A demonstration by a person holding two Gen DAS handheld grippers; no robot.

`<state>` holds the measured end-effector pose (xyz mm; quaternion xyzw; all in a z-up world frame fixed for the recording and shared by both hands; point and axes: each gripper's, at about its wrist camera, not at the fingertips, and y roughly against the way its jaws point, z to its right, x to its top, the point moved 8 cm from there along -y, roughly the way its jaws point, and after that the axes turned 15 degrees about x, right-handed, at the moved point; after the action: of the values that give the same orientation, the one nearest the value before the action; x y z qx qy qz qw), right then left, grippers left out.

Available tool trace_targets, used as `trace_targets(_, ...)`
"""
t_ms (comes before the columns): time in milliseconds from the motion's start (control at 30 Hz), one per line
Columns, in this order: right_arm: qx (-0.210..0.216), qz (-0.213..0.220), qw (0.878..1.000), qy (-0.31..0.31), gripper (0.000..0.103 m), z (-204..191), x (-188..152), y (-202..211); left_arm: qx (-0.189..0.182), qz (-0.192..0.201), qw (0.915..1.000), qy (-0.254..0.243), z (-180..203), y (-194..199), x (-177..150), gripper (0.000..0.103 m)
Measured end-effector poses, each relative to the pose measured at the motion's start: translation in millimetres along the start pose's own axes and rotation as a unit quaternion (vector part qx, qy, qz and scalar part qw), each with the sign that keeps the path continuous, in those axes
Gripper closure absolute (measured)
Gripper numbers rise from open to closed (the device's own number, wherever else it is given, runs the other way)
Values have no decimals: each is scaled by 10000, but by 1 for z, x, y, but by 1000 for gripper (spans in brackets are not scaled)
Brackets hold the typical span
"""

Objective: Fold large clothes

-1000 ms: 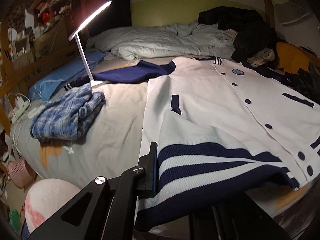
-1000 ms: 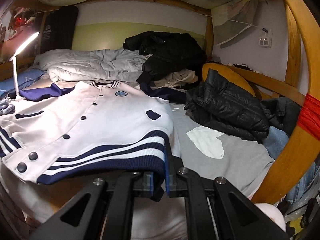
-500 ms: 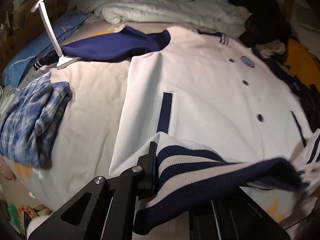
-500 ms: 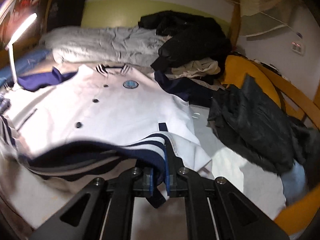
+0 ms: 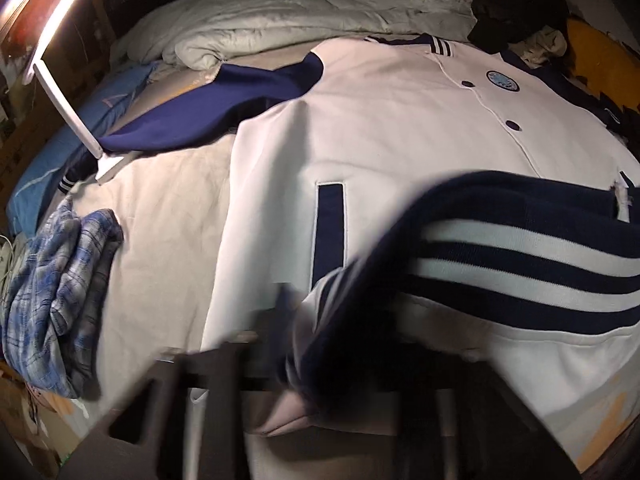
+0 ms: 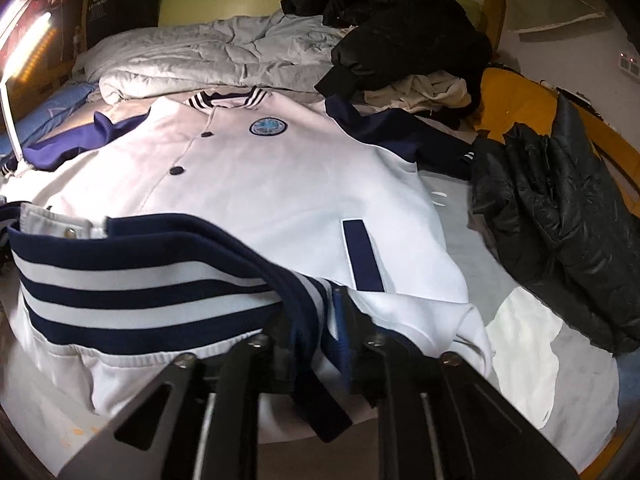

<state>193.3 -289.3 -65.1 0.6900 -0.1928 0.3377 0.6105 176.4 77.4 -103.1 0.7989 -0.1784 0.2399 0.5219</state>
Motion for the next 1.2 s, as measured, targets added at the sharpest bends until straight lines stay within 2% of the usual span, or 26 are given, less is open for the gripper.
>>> trace_targets(33, -11, 53, 10000, -16, 55, 0, 1, 2, -105, 59, 9999, 82, -2, 2, 2, 29)
trace_targets(67, -50, 162, 9998, -35, 20, 1, 3, 7, -281, 141, 9993, 197, -5, 8, 3, 20)
trace_targets(100, -101, 336, 9994, -46, 11, 3, 5, 15, -444, 210, 9983, 302, -7, 16, 4, 16)
trace_targets(167, -103, 605, 9981, 9, 11, 3, 12, 29, -674, 409, 9959, 448, -12, 29, 8, 10)
trace_targets(200, -89, 666, 9977, 29, 7, 3, 14, 33, -700, 548, 9947, 513, -14, 36, 11, 7)
trace_targets(267, -163, 939, 9954, -48, 0, 11, 17, 49, -608, 823, 9929, 614, -21, 47, 17, 5)
trace_targets(300, -194, 1033, 9944, -124, 0, 16, 18, 54, -519, 923, 9923, 643, -24, 50, 19, 4)
trace_targets(400, -82, 1110, 9928, -437, 0, 32, 20, 64, -171, 876, 9930, 778, -35, 43, 20, 3)
trace_targets(467, 133, 968, 9935, -578, 0, 38, 18, 63, -33, 716, 9936, 877, -41, 32, 19, 3)
trace_targets(500, 392, 746, 9950, -533, 0, 36, 16, 59, -44, 660, 9934, 939, -44, 26, 19, 3)
trace_targets(567, 1012, -10, 9947, -161, 0, 20, 2, 42, 14, 620, 9928, 1027, -49, 12, 18, 3)
trace_targets(600, 864, -163, 9961, 38, 0, 18, -4, 37, 164, 555, 9933, 1002, -51, 2, 16, 3)
trace_targets(667, 259, -320, 9978, 521, 0, 16, -12, 31, 323, 333, 9941, 978, -51, -14, 13, 5)
trace_targets(700, 65, -427, 9960, 781, 0, 14, -16, 26, 199, 241, 9942, 1026, -49, -18, 12, 9)
trace_targets(767, -156, -473, 9955, 800, 0, 17, -16, 18, -84, 156, 9936, 1119, -46, -19, 11, 15)
trace_targets(833, -360, -284, 9975, 542, 6, 31, -7, 16, -192, 217, 9936, 1094, -43, -15, 12, 30)
trace_targets(867, -376, -154, 9985, 371, 21, 38, 0, 16, -303, 236, 9940, 1027, -38, -14, 12, 61)
trace_targets(900, -220, -79, 9996, 158, 48, 43, 5, 14, -492, 205, 9942, 934, -31, -14, 11, 87)
trace_targets(933, 67, -80, 9999, -76, 59, 47, 8, 11, -515, 257, 9942, 908, -28, -11, 11, 89)
trace_targets(967, 209, -84, 9995, -225, 83, 47, 10, 8, -416, 377, 9944, 900, -29, -7, 13, 92)
trace_targets(1000, 255, -60, 9985, -475, 88, 55, 13, 5, -278, 527, 9943, 885, -30, -2, 15, 92)
trace_targets(1100, 303, 212, 9950, -930, 90, 68, 19, 11, -151, 784, 9912, 1053, -43, 11, 23, 92)
trace_targets(1200, 332, 187, 9941, -1014, 90, 68, 21, 8, -226, 482, 9910, 1231, -51, -1, 23, 91)
